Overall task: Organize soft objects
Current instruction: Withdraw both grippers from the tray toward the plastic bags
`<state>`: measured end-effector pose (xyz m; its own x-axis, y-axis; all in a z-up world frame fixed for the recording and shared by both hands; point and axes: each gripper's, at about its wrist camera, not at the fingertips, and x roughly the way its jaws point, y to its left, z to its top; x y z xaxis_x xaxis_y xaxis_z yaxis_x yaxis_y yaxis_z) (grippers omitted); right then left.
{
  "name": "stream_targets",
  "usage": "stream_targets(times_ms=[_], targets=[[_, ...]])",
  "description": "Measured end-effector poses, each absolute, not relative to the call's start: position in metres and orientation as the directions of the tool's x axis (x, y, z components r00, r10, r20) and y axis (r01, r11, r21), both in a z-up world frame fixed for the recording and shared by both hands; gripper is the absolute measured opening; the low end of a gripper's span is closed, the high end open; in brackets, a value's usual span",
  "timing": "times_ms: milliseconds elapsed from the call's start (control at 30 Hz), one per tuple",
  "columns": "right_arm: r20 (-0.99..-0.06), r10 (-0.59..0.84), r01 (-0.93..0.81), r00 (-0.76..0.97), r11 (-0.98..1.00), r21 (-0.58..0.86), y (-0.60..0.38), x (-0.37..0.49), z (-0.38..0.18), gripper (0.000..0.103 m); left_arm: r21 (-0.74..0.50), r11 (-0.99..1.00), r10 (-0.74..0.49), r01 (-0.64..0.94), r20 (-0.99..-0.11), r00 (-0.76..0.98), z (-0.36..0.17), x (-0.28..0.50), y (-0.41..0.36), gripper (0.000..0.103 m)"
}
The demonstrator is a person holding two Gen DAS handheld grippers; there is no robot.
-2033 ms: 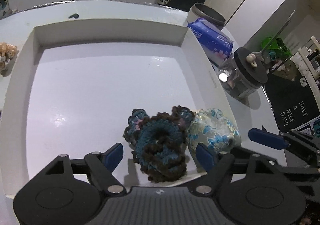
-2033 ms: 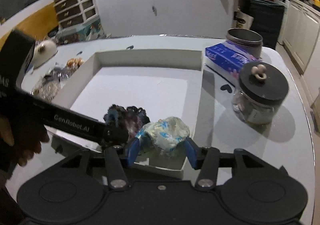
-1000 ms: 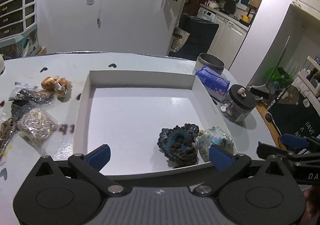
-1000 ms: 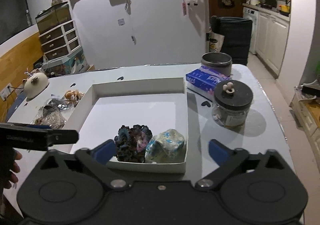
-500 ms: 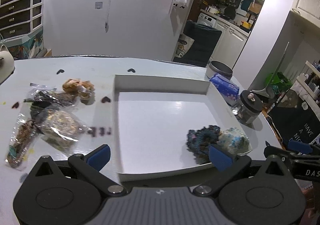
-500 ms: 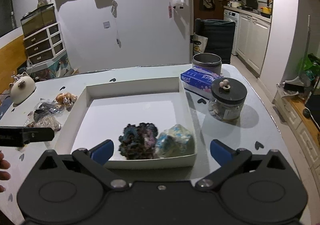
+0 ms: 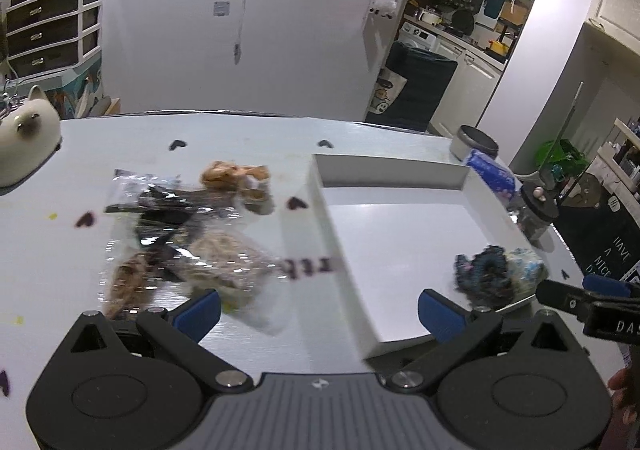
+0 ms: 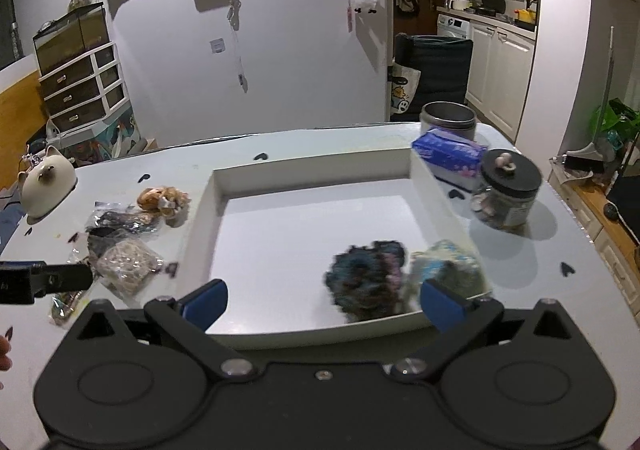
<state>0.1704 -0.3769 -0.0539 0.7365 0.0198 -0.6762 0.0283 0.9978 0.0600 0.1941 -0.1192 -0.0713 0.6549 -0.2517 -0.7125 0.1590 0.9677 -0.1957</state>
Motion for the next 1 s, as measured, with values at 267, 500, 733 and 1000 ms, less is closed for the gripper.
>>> stream_targets(times_ms=[267,500,733,1000], targets=[[-0.671,0.019,0.028,0.741,0.998,0.059,-0.322,0.183,-0.059,0.103,-0.181,0.972,-0.234,0.150,-0.721,0.652,-0.081,0.206,-0.063,0.103],[-0.657,0.025,0.008,0.754,0.999,0.048,-0.281,0.195,-0.057,0.103,-0.166,0.976,-0.217,0.139,-0.728,0.651,-0.092,0.214,-0.029,0.103],[-0.672,0.036,-0.017,0.740,0.999,0.034,-0.254,0.211,-0.060,0.098,-0.140,0.981,-0.192,0.131,-0.739,0.646,-0.110,0.222,-0.005,0.103],[-0.704,0.095,-0.087,0.704,0.995,0.048,-0.231,0.241,-0.070,0.072,-0.081,0.995,-0.103,0.064,-0.754,0.649,-0.136,0.237,0.012,0.097]])
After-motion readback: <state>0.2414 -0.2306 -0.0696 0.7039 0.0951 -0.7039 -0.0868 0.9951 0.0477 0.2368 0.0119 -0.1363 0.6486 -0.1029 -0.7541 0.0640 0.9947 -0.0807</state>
